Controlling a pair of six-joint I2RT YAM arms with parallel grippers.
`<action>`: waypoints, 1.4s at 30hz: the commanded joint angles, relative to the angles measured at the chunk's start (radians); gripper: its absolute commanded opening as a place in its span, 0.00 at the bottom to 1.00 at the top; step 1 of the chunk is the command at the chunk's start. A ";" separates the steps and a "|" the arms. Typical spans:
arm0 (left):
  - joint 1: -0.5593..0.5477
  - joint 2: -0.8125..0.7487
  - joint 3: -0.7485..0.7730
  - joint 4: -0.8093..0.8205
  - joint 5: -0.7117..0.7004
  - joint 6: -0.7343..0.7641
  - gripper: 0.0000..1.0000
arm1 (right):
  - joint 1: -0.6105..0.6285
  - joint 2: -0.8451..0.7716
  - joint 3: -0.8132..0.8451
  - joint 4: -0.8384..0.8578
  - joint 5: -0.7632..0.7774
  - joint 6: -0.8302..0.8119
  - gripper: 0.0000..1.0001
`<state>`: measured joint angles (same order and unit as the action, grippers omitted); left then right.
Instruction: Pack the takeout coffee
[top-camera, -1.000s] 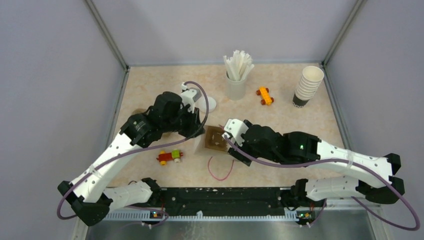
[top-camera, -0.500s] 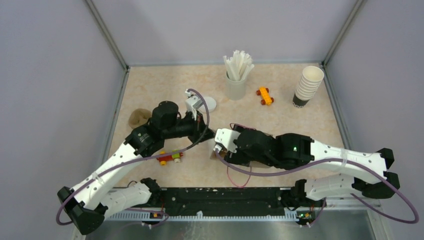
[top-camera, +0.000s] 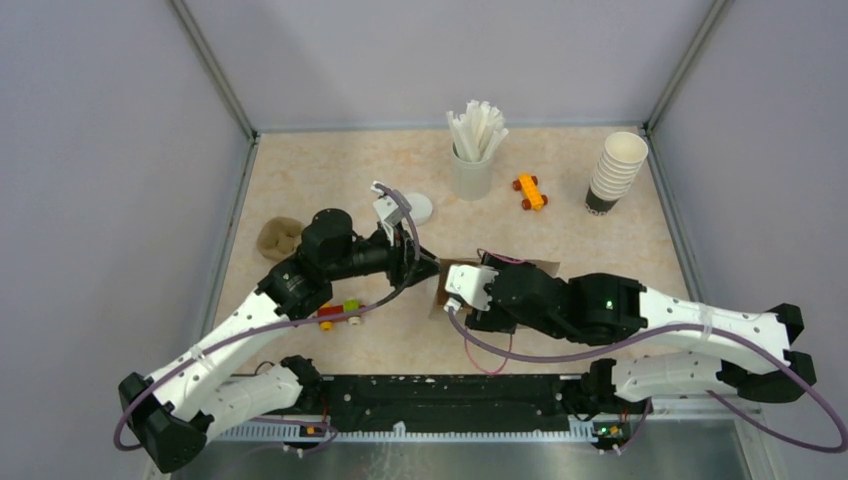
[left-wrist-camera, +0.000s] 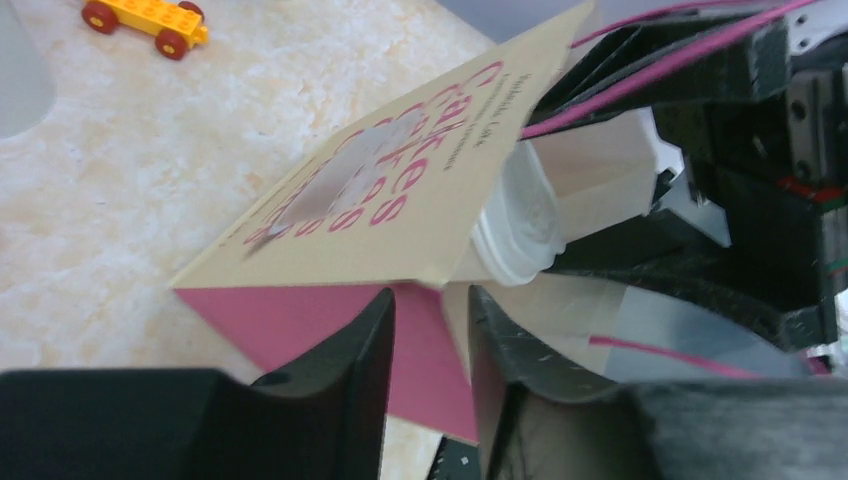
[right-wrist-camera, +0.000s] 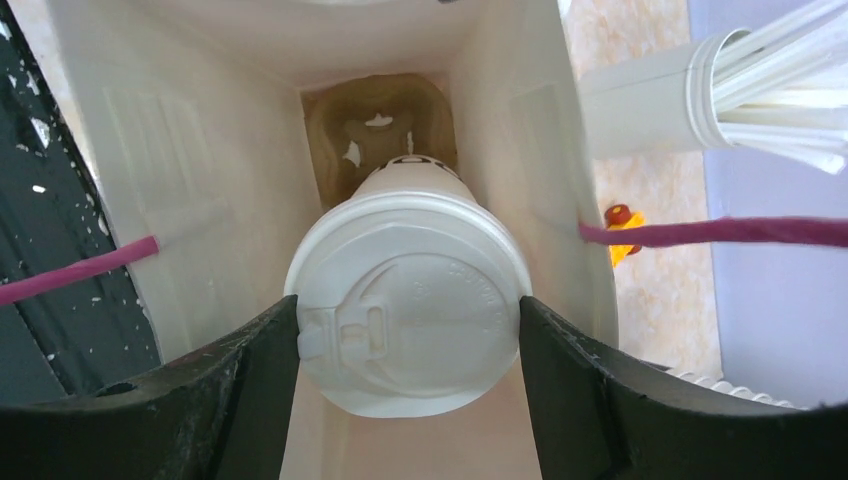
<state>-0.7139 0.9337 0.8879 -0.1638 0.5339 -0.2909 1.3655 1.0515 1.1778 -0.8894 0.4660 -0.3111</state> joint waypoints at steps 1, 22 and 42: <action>0.000 -0.044 0.009 -0.012 -0.022 -0.015 0.47 | 0.009 -0.041 -0.035 -0.001 -0.010 0.042 0.52; -0.001 -0.163 -0.052 -0.250 -0.026 -0.222 0.78 | 0.016 0.054 -0.118 0.280 0.104 -0.004 0.50; -0.001 -0.056 -0.021 -0.130 -0.168 -0.157 0.72 | 0.016 0.013 -0.188 0.383 0.160 -0.015 0.50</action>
<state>-0.7147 0.8925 0.8696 -0.3607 0.3790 -0.4469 1.3682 1.1156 1.0004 -0.5026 0.6346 -0.3679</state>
